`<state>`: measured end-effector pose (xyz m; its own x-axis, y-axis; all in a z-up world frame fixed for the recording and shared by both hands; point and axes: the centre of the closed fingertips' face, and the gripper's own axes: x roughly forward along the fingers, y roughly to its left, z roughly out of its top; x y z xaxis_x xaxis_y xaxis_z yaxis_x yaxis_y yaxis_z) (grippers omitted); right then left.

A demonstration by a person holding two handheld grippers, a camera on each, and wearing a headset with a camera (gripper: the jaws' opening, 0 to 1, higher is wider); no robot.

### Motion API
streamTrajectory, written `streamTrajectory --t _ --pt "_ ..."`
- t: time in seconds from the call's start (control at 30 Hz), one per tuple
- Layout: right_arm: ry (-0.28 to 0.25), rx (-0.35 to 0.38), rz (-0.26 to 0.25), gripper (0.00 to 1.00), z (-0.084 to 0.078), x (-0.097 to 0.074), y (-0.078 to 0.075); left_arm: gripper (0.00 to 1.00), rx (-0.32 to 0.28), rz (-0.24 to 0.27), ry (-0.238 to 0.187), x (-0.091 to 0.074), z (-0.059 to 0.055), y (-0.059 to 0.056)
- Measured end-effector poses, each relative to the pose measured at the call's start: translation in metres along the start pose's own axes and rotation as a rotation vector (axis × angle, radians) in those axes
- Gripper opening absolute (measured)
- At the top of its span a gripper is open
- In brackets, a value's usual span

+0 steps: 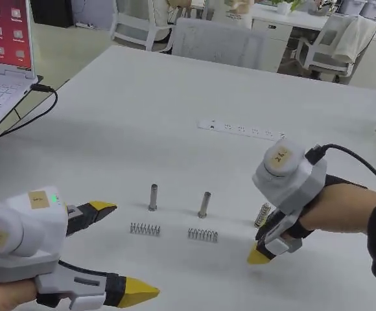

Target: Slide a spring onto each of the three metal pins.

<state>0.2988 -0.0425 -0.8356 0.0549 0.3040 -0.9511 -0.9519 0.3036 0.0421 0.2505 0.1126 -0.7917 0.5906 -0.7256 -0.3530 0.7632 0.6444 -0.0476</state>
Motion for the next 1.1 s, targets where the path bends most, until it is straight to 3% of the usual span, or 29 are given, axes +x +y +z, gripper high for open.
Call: streamTrajectory --t 0.53,1.1 --pt "-0.055 -0.082 -0.003 0.26 0.038 0.011 -0.001 0.93 -0.003 0.008 0.004 -0.001 -0.001 0.0" --pt "-0.032 -0.161 0.03 0.21 0.055 0.034 -0.005 0.91 -0.037 0.023 0.01 -0.003 -0.01 0.005"
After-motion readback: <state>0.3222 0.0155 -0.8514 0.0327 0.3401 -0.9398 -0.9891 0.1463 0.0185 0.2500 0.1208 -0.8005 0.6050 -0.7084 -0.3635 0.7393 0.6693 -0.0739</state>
